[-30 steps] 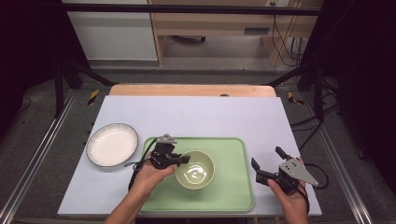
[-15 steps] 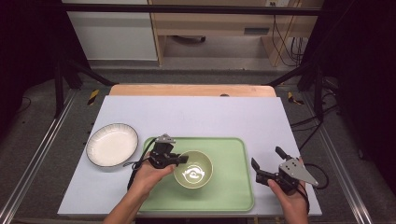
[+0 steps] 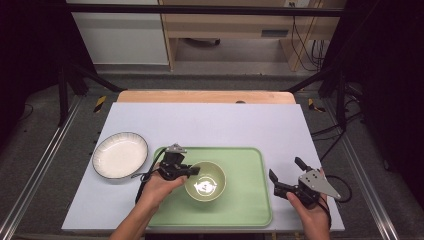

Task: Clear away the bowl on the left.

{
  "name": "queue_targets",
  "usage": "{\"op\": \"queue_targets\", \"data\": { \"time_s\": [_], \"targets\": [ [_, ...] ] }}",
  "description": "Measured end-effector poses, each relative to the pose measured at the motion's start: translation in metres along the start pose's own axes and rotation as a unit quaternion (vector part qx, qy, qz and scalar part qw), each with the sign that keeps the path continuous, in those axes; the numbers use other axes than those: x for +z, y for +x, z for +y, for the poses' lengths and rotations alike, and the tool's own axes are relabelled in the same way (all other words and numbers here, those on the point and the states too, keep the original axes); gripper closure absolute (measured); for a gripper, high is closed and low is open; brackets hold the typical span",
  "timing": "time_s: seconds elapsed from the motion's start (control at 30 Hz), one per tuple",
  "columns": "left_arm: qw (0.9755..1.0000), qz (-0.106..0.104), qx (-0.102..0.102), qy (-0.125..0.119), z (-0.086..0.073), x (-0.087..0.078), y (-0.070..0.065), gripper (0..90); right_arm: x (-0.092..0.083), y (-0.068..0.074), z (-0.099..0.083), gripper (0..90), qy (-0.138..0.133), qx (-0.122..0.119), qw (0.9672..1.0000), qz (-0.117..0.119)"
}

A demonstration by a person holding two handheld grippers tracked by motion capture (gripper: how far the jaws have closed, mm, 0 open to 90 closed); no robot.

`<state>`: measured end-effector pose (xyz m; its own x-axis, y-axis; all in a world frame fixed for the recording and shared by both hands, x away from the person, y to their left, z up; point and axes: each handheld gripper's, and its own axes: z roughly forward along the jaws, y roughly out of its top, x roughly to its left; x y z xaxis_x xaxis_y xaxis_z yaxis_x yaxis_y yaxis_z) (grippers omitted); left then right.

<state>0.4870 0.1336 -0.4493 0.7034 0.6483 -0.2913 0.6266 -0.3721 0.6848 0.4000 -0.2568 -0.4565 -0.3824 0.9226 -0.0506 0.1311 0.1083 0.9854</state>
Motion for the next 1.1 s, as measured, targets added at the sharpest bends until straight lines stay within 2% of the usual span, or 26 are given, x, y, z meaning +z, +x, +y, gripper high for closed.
{"op": "queue_targets", "data": {
  "time_s": [1.1],
  "targets": [
    [0.9996,-0.010,-0.024,0.007,-0.0030,-0.0003,0.0100,82.5,0.0004,0.0005,-0.0003,4.6,0.001,-0.001,1.0000,0.002]
  ]
}}
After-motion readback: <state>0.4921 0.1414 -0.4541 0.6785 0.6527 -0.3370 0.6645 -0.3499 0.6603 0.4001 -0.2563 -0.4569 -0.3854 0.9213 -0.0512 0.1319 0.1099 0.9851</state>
